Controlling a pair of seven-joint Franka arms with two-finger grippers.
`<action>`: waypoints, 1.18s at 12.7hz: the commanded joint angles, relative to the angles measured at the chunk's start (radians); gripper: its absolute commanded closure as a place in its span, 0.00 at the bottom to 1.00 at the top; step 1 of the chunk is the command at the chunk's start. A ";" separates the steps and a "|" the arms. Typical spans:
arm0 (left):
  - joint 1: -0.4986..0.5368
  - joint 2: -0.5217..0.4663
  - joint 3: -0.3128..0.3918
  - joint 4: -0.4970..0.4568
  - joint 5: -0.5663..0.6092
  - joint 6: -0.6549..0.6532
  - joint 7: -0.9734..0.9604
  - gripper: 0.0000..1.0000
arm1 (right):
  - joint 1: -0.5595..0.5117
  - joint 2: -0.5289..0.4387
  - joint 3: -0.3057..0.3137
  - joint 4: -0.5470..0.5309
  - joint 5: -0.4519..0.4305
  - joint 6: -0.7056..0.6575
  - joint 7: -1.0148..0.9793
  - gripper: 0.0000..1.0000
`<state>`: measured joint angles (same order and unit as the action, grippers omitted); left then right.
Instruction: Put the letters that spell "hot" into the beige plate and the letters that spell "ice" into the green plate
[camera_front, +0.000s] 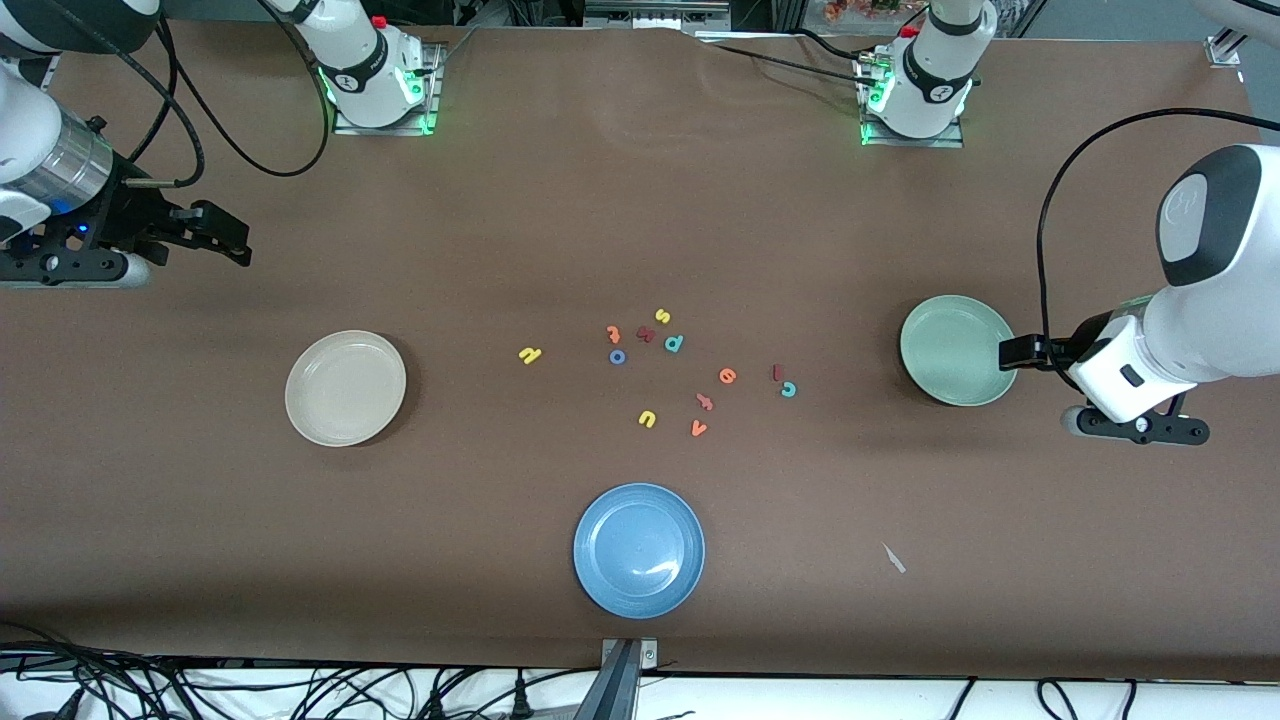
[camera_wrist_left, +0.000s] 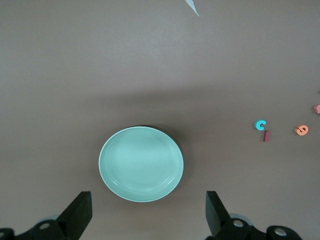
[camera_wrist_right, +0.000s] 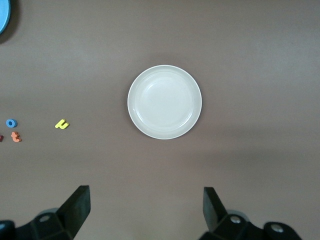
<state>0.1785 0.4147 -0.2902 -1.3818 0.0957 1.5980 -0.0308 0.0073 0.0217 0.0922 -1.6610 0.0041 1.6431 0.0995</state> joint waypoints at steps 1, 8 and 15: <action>0.002 -0.007 0.000 -0.005 -0.028 -0.001 0.009 0.00 | 0.002 0.006 -0.002 0.015 0.008 -0.016 -0.017 0.00; 0.001 -0.007 -0.003 -0.005 -0.030 -0.001 -0.012 0.00 | 0.002 0.006 -0.002 0.009 0.008 -0.011 -0.021 0.00; -0.011 -0.005 -0.006 -0.005 -0.030 -0.001 -0.037 0.01 | 0.003 0.024 0.000 0.010 0.008 0.018 -0.021 0.00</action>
<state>0.1651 0.4154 -0.2991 -1.3818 0.0957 1.5980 -0.0616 0.0074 0.0331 0.0922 -1.6615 0.0041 1.6486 0.0965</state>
